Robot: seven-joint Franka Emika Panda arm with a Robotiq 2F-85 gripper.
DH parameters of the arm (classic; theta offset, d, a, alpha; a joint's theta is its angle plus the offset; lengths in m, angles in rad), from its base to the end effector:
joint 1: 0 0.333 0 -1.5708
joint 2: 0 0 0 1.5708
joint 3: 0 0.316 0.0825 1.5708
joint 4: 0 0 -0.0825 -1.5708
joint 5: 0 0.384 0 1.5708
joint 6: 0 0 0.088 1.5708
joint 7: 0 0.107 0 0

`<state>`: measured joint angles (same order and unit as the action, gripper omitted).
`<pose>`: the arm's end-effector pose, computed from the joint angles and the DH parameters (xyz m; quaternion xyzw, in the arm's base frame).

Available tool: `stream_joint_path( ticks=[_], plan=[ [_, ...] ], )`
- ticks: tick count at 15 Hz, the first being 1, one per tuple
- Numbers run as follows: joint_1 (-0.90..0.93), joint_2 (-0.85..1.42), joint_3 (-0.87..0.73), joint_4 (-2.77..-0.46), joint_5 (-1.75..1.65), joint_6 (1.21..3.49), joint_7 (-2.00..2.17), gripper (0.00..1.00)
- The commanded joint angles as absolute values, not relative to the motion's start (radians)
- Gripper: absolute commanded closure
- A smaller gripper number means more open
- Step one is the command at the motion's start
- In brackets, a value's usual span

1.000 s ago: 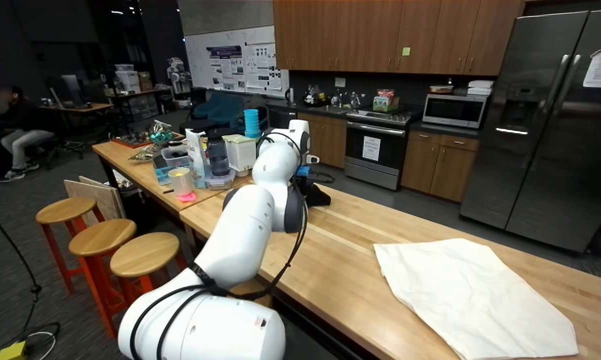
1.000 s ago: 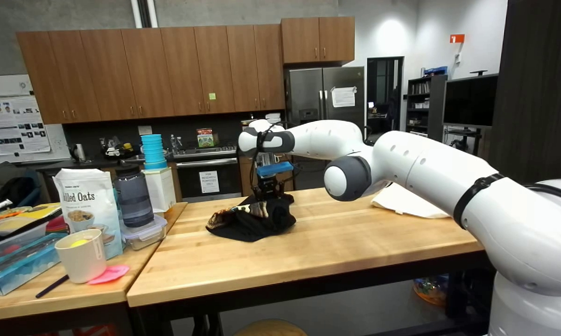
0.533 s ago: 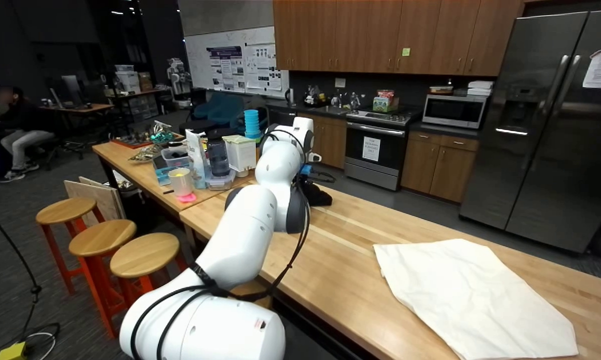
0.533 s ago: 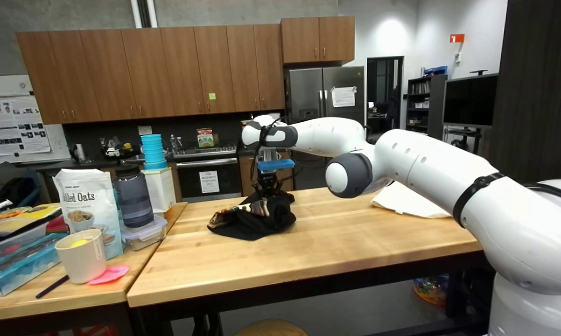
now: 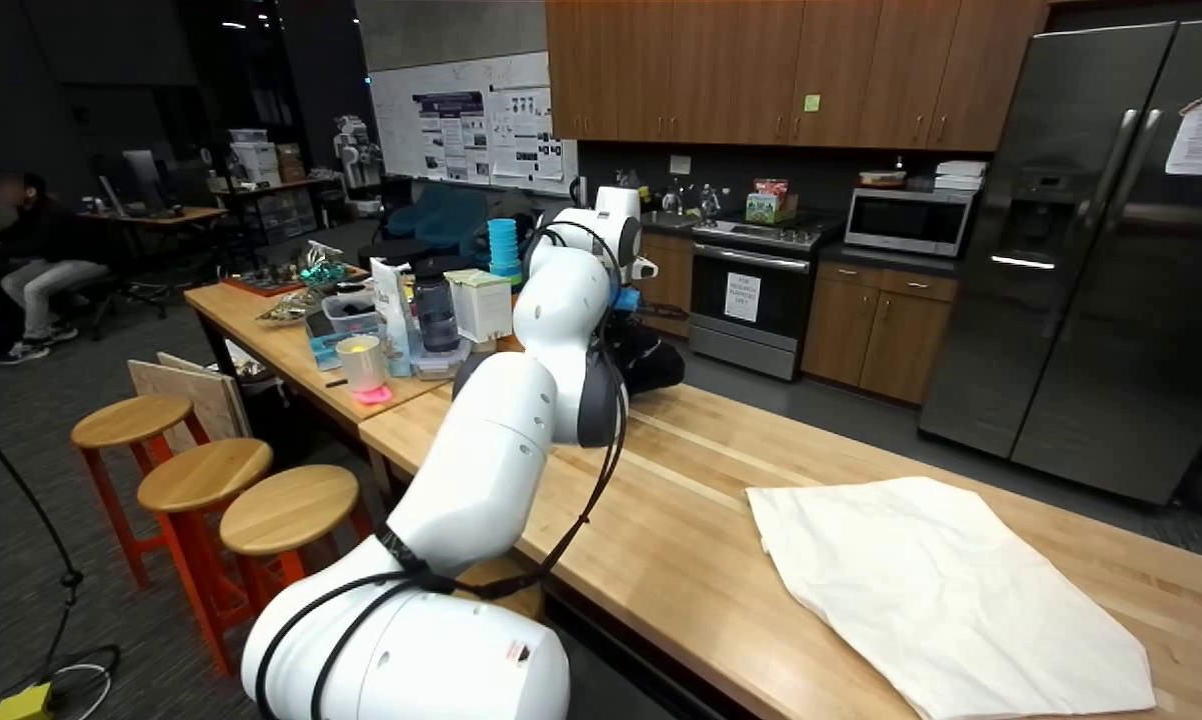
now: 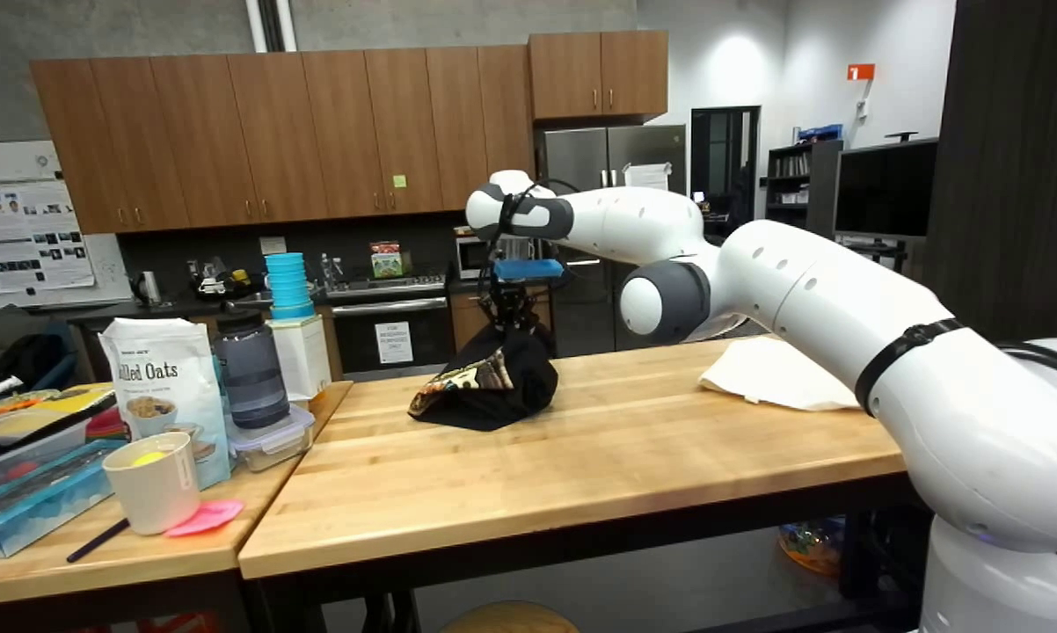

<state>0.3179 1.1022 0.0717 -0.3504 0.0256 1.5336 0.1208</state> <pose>0.7404 0.2669 0.4306 -0.9916 -0.1140 -0.0294 0.0530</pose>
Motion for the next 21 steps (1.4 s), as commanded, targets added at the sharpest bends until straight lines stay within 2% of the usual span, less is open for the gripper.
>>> stream_joint_path(
  ticks=[1,9,15,16,17,21],
  plan=[
    [0.309,1.044,0.093,-0.361,0.041,1.521,0.027,0.96],
    [0.296,1.024,0.228,-0.391,0.173,1.451,-0.186,0.96],
    [0.290,1.062,0.289,-0.358,0.265,1.255,-0.228,0.96],
    [0.298,1.062,0.279,-0.357,0.253,1.225,-0.231,0.60],
    [0.304,1.062,0.271,-0.354,0.242,1.198,-0.233,0.59],
    [0.323,1.037,0.251,-0.371,0.210,1.155,-0.264,0.35]
  ],
)
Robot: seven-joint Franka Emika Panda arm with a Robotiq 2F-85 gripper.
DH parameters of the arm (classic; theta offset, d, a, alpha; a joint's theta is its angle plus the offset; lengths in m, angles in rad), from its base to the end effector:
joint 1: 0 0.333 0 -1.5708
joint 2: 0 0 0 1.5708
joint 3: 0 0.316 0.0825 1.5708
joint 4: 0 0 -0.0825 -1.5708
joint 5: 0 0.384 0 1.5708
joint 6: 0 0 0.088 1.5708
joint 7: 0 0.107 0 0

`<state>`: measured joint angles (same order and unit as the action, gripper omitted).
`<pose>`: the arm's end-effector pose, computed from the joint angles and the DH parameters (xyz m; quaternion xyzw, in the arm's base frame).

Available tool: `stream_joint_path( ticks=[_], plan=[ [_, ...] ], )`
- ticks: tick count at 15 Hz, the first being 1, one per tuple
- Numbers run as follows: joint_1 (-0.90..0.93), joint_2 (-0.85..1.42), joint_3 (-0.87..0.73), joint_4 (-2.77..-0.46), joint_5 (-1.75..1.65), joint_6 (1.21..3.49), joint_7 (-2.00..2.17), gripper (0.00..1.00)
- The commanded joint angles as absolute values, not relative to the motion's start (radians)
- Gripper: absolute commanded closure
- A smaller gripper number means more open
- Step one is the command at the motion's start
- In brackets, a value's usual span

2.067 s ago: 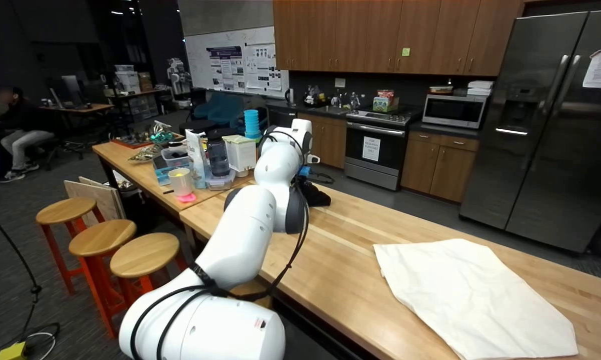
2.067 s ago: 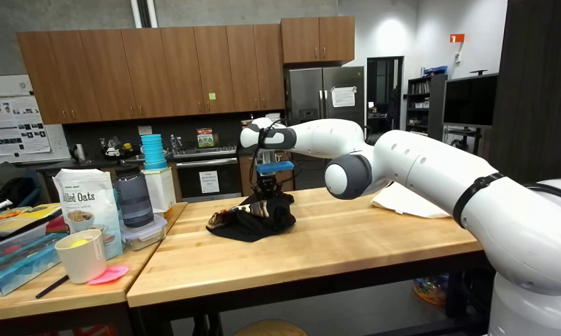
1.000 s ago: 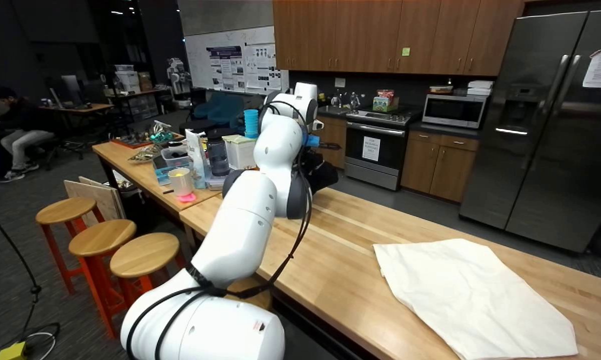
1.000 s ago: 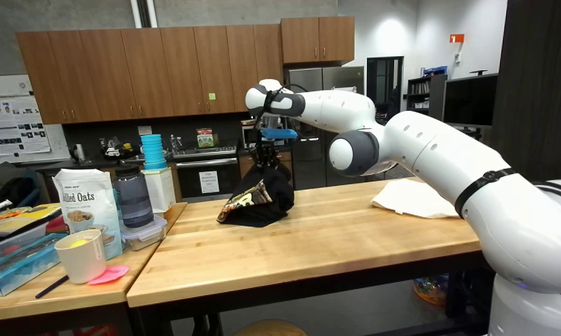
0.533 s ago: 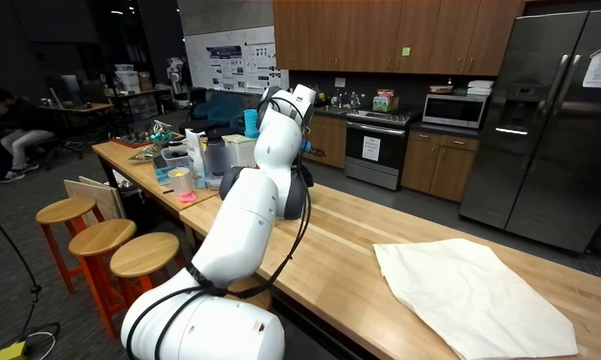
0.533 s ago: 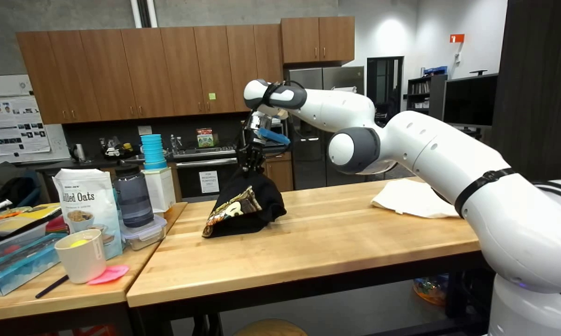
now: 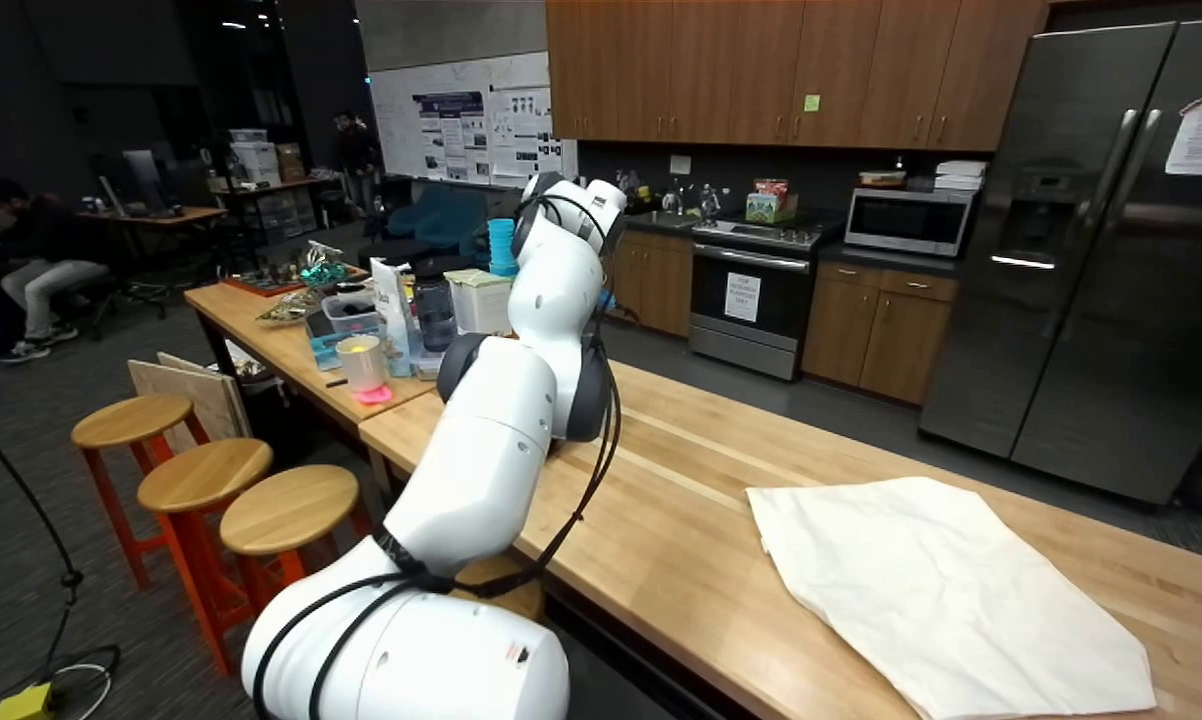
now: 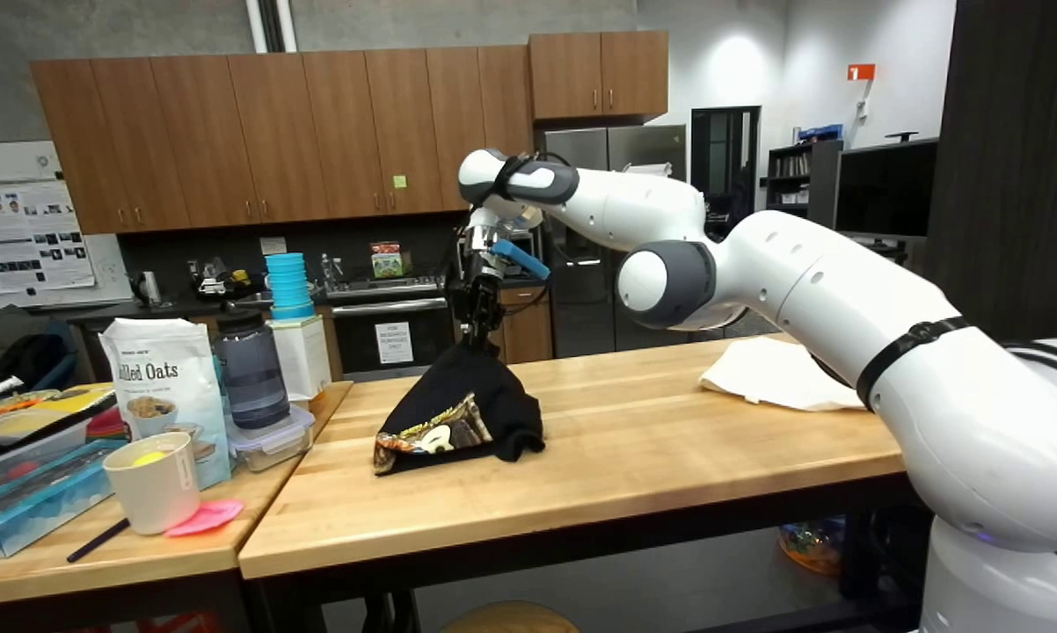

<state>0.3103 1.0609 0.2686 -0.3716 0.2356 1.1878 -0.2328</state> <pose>0.6682 0.3235 0.4443 -0.8972 -0.3625 0.1324 0.2148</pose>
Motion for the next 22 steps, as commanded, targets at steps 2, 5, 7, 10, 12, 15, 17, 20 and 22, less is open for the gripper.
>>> stream_joint_path(
  ticks=[2,5,7,10,12,15,17,20,22],
  plan=[
    [0.335,1.019,0.247,-0.379,0.196,1.169,-0.293,0.21],
    [0.354,1.009,0.257,-0.369,0.196,1.194,-0.334,0.02],
    [0.355,1.013,0.271,-0.371,0.215,1.207,-0.358,0.00],
    [0.345,1.029,0.289,-0.380,0.242,1.222,-0.382,0.00],
    [0.345,1.057,0.285,-0.369,0.234,1.218,-0.407,0.00],
    [0.334,1.118,0.289,-0.349,0.237,1.190,-0.451,0.00],
    [0.329,1.152,0.283,-0.346,0.226,1.174,-0.482,0.00],
    [0.337,1.188,0.258,-0.341,0.187,1.165,-0.527,0.00],
    [0.356,1.196,0.218,-0.340,0.122,1.170,-0.573,0.00]
  ],
)
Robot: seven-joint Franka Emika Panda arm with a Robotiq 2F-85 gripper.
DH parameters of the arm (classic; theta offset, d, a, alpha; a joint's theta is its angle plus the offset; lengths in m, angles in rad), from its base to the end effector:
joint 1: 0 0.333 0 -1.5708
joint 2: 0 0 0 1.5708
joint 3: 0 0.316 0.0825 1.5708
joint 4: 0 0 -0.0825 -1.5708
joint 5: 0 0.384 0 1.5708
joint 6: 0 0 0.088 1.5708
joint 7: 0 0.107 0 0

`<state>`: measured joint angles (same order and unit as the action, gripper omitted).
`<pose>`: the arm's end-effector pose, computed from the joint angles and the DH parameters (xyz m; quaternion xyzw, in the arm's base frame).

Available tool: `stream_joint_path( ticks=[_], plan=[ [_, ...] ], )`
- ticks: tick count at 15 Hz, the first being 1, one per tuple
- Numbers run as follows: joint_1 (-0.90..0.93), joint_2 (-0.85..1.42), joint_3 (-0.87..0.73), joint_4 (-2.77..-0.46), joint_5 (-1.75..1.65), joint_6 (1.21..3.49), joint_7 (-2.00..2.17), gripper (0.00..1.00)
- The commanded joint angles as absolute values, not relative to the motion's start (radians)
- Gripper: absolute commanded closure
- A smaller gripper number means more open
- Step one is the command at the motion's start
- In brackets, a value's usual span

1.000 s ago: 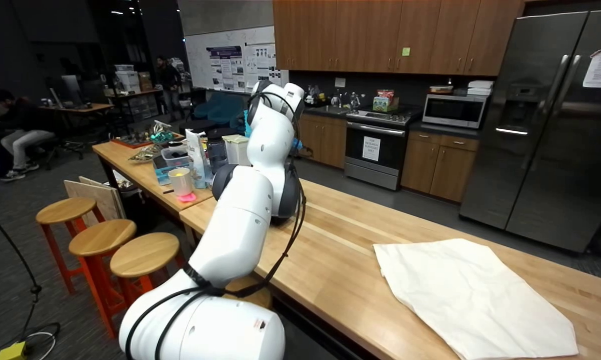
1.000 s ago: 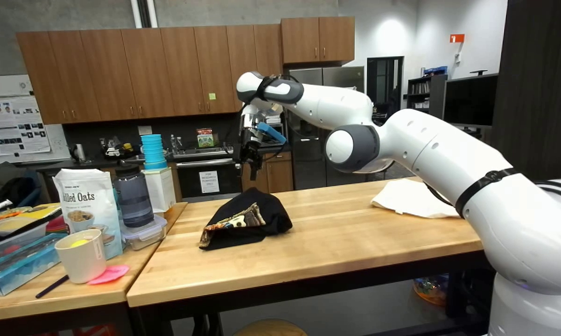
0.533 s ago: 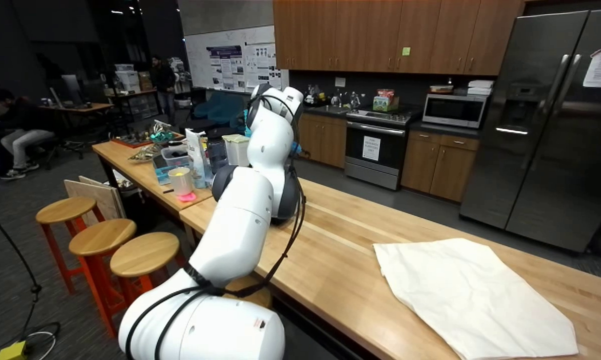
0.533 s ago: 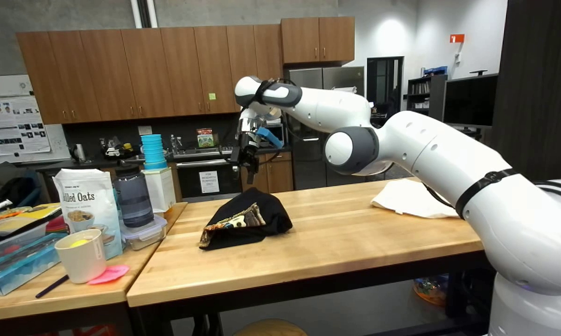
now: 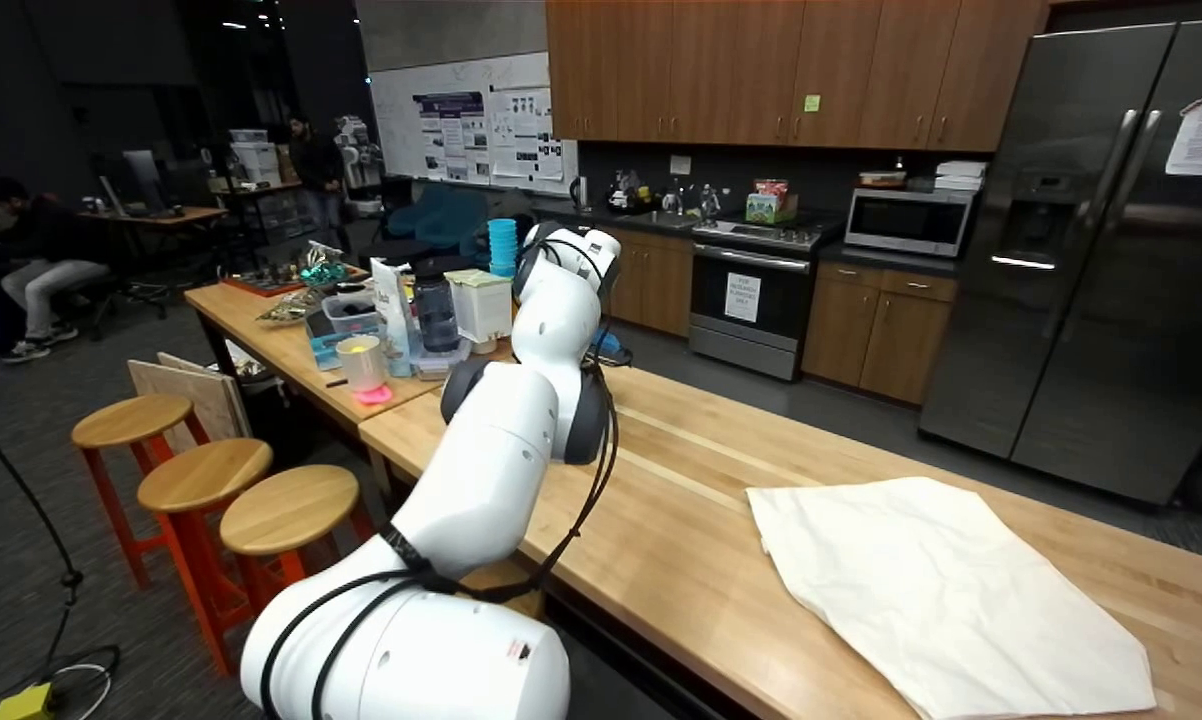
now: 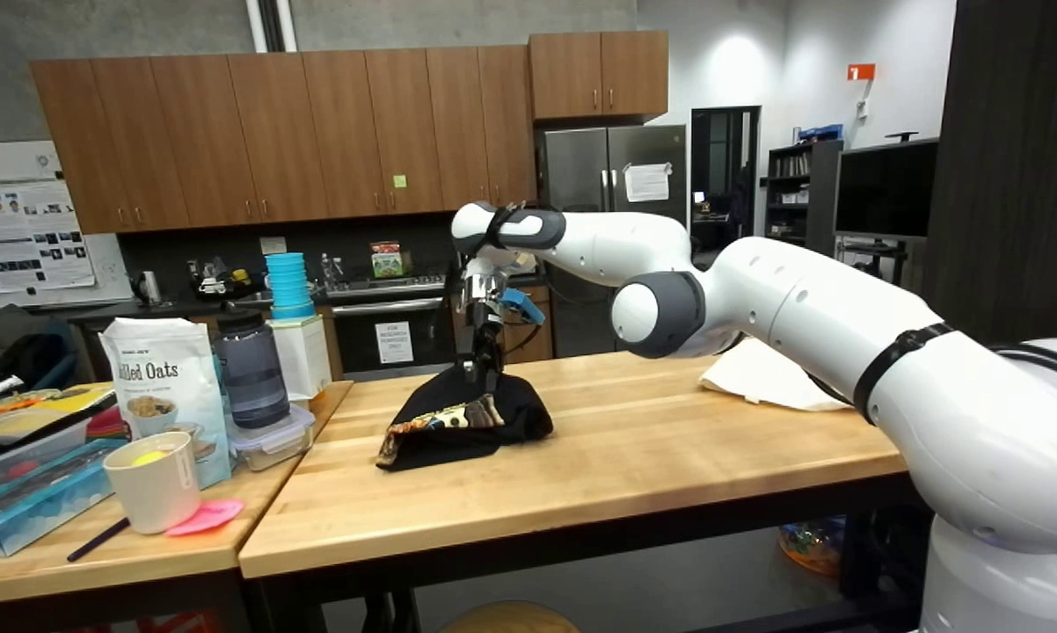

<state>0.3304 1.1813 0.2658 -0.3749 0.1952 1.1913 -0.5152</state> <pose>0.6718 0.3349 0.3513 -0.8361 -0.4752 0.1617 0.2215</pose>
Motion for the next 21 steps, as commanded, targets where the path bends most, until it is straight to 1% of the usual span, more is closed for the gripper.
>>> stream_joint_path(
  ticks=[1,5,9,15,17,21],
  plan=[
    [0.375,1.196,0.192,-0.339,0.075,1.174,-0.597,0.00],
    [0.421,1.168,0.113,-0.387,-0.066,1.199,-0.669,0.00],
    [0.479,1.173,0.025,-0.384,-0.205,1.244,-0.699,0.00],
    [0.529,1.146,-0.073,-0.370,-0.338,1.407,-0.622,0.00],
    [0.519,1.130,-0.065,-0.360,-0.314,1.461,-0.540,0.00],
    [0.491,1.090,-0.010,-0.377,-0.224,1.447,-0.428,0.00]
  ],
)
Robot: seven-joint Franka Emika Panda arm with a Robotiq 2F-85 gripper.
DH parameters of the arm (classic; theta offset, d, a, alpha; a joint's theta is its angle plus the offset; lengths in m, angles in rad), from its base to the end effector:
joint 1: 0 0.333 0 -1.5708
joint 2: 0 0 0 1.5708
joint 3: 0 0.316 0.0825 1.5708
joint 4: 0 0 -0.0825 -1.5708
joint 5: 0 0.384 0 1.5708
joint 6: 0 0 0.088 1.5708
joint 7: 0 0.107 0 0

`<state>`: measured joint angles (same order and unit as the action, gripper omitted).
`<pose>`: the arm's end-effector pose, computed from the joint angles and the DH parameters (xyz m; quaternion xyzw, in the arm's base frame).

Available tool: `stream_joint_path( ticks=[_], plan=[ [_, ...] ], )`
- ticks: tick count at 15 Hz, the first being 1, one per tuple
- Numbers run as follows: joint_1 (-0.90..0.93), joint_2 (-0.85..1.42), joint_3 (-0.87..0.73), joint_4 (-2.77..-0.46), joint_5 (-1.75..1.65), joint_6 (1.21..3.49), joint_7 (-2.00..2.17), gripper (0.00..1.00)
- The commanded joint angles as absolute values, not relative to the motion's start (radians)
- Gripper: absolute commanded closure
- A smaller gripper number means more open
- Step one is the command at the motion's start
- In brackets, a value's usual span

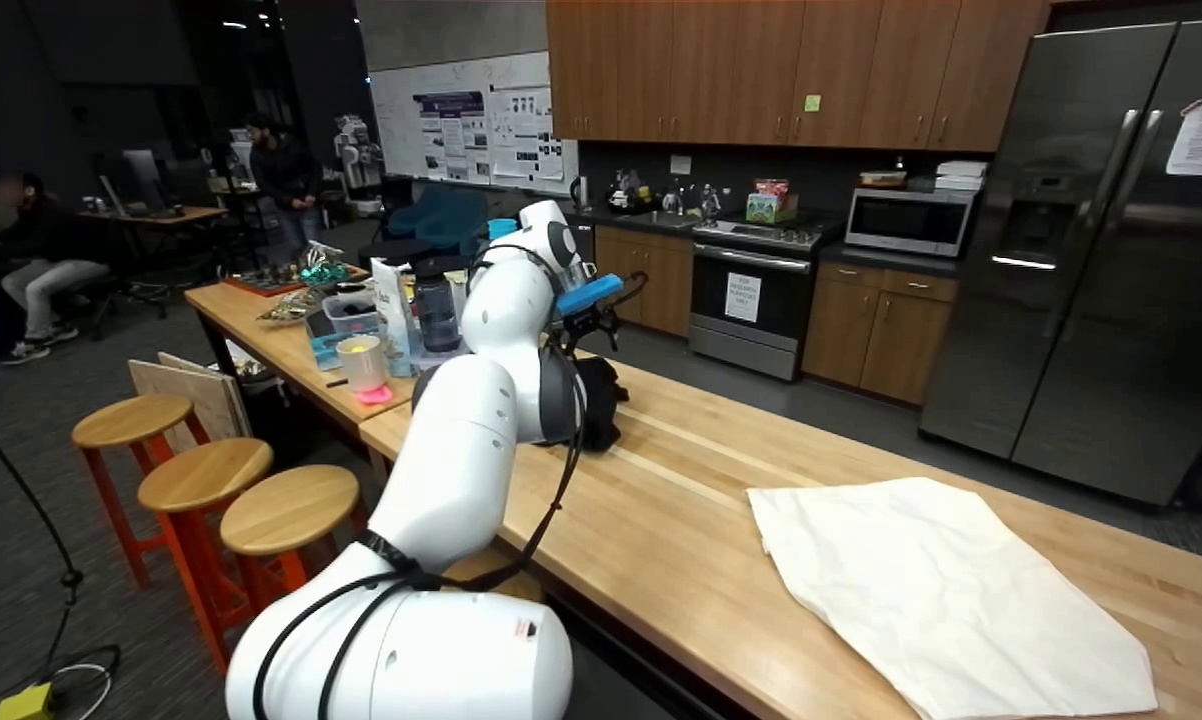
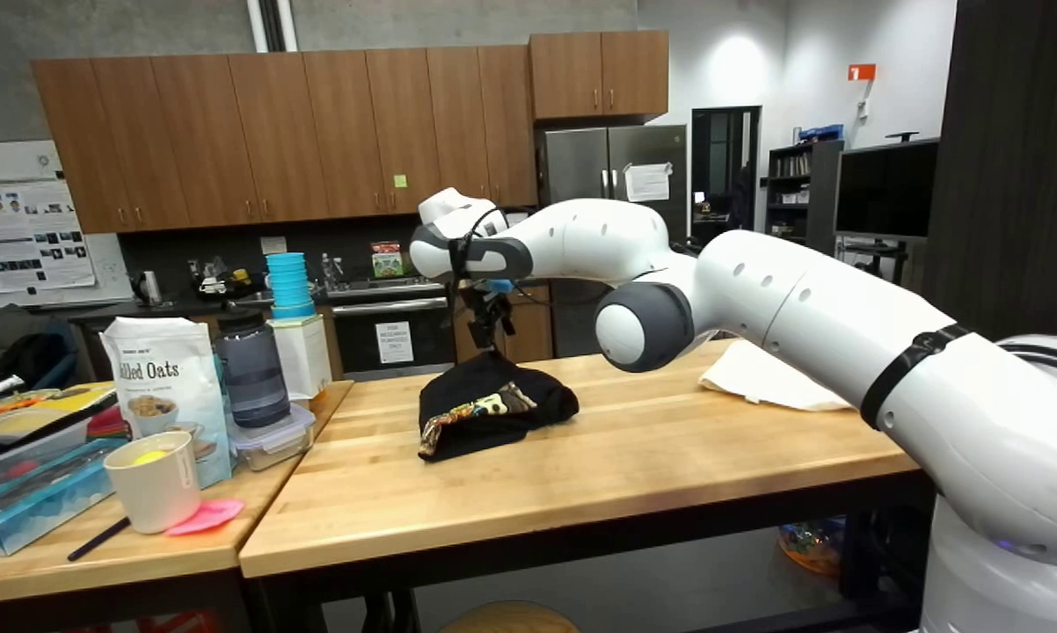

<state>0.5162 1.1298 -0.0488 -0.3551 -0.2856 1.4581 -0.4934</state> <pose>0.7013 0.3453 0.4055 0.8751 0.4553 -0.0126 0.1634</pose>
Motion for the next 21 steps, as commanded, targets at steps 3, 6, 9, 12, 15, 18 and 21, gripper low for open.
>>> stream_joint_path(
  ticks=[3,6,9,12,15,18,21],
  plan=[
    [0.445,1.082,0.064,-0.387,-0.115,1.445,-0.453,0.00],
    [0.401,1.089,0.135,-0.392,-0.024,1.455,-0.515,0.00],
    [0.359,1.107,0.202,-0.373,0.059,1.418,-0.595,0.00],
    [0.336,1.120,0.231,-0.366,0.105,1.343,-0.648,0.00],
    [0.331,1.128,0.226,-0.364,0.103,1.260,-0.680,0.00],
    [0.335,1.141,0.220,-0.356,0.096,1.197,-0.705,0.00],
    [0.350,1.151,0.200,-0.352,0.070,1.161,-0.719,0.00]
  ],
)
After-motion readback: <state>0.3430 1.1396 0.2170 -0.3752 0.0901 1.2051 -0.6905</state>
